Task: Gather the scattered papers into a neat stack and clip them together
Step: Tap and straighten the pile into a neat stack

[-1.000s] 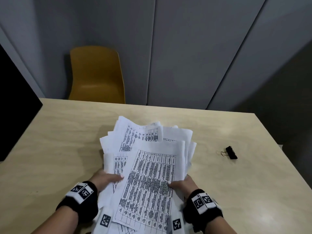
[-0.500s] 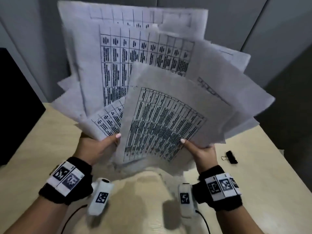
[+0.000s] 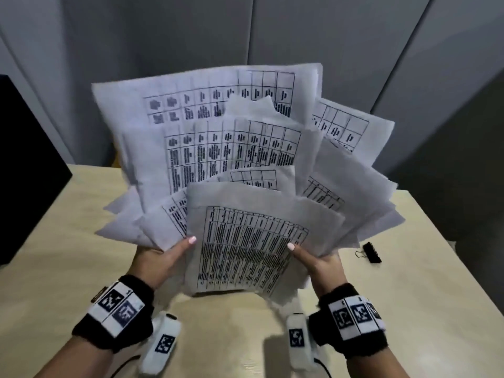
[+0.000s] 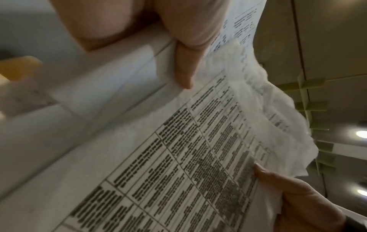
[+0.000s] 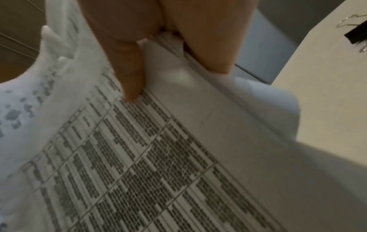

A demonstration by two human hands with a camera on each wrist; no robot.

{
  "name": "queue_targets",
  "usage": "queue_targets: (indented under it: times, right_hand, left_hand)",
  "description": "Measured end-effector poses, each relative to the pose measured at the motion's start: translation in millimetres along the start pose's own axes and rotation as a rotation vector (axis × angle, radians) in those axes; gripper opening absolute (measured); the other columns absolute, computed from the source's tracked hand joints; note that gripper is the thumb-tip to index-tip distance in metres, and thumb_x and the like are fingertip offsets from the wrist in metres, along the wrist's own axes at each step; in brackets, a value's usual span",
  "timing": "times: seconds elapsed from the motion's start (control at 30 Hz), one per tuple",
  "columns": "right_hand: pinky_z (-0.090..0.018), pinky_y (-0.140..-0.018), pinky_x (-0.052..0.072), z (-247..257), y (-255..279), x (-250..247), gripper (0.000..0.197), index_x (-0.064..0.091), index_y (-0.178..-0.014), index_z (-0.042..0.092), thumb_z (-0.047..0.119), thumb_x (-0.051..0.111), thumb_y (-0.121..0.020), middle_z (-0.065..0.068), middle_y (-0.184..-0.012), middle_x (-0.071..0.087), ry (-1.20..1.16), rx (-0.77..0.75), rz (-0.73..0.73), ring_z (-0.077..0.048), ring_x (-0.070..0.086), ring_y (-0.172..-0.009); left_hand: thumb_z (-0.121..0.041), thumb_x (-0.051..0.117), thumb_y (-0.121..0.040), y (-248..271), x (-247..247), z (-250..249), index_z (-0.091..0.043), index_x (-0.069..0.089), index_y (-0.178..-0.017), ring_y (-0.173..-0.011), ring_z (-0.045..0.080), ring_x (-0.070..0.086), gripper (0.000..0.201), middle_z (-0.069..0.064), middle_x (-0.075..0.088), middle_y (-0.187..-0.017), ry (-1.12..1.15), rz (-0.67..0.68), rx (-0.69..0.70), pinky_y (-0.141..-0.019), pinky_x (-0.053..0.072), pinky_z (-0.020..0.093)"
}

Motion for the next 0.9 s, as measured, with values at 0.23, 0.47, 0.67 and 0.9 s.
queue_targets:
  times: [0.23, 0.47, 0.67, 0.9]
  right_hand:
    - [-0.011, -0.059, 0.052, -5, 4, -13, 0.062, 0.06, -0.107, -0.009, 0.012, 0.084, -0.054, 0.008, -0.074, 0.075, 0.047, -0.013, 0.015, -0.001, 0.069, -0.07]
    - [-0.011, -0.058, 0.052, -7, -4, -5, 0.018, 0.068, -0.077, 0.009, -0.005, 0.074, -0.068, 0.012, -0.063, 0.072, 0.093, 0.06, -0.007, -0.002, 0.066, -0.064]
    - [-0.004, -0.055, 0.047, 7, -2, -17, 0.028, 0.064, -0.082, 0.006, -0.018, 0.067, -0.067, 0.018, -0.057, 0.07, 0.012, -0.006, 0.06, 0.009, 0.064, -0.059]
    - [-0.014, -0.06, 0.053, 0, -1, -3, 0.07, 0.064, -0.099, -0.002, 0.03, 0.087, -0.041, 0.008, -0.073, 0.075, -0.017, -0.012, 0.131, -0.005, 0.07, -0.071]
  left_hand:
    - [-0.02, 0.089, -0.043, 14, -11, 6, -0.006, 0.064, -0.107, -0.093, 0.001, 0.067, 0.071, -0.017, 0.074, -0.09, 0.145, 0.116, -0.069, -0.077, 0.053, 0.015]
    - [-0.002, 0.071, -0.074, 6, 7, 11, -0.009, 0.059, -0.114, -0.114, 0.018, 0.056, 0.042, -0.001, 0.064, -0.111, 0.08, -0.065, -0.054, -0.099, 0.037, 0.027]
    - [0.003, 0.076, -0.066, 4, -10, -5, -0.022, 0.069, -0.088, -0.086, -0.004, 0.066, 0.034, -0.019, 0.073, -0.084, 0.147, 0.046, 0.039, -0.082, 0.052, 0.014]
    - [0.013, 0.069, -0.069, 7, -4, 4, -0.013, 0.067, -0.087, -0.082, 0.004, 0.07, 0.032, -0.015, 0.074, -0.075, 0.13, 0.066, -0.015, -0.069, 0.054, 0.015]
Point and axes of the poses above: each hand's wrist, its own y-axis away from the middle knuckle, its own x-axis out of the palm, z = x × y, the point moved 1 cm from there along -y, towards the middle knuckle
